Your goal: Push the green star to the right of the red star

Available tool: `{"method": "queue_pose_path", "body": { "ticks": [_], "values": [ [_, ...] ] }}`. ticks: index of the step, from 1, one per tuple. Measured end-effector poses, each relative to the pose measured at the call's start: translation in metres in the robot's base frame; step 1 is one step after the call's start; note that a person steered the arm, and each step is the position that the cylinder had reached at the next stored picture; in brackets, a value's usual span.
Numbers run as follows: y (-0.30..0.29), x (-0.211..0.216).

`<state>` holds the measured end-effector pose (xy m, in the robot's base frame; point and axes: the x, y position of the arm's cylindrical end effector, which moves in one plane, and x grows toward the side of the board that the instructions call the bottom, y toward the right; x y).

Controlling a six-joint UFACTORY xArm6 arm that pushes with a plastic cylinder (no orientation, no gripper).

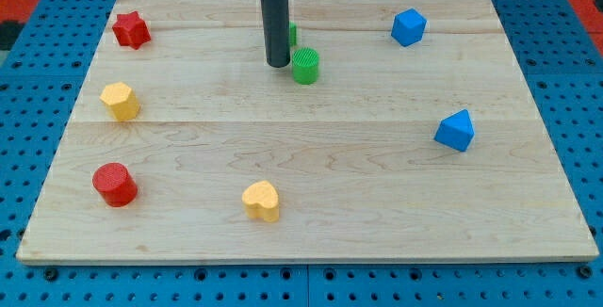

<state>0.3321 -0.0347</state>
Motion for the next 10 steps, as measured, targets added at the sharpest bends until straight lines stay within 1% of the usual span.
{"method": "queue_pose_path", "body": {
  "ticks": [3, 4, 5, 6, 7, 8, 9, 10],
  "values": [
    [0.0, -0.01],
    [0.023, -0.017],
    [0.041, -0.038],
    [0.05, -0.046],
    [0.06, -0.082],
    [0.008, -0.08],
    [-0.021, -0.066],
    [0.019, -0.04]
  ]
}}
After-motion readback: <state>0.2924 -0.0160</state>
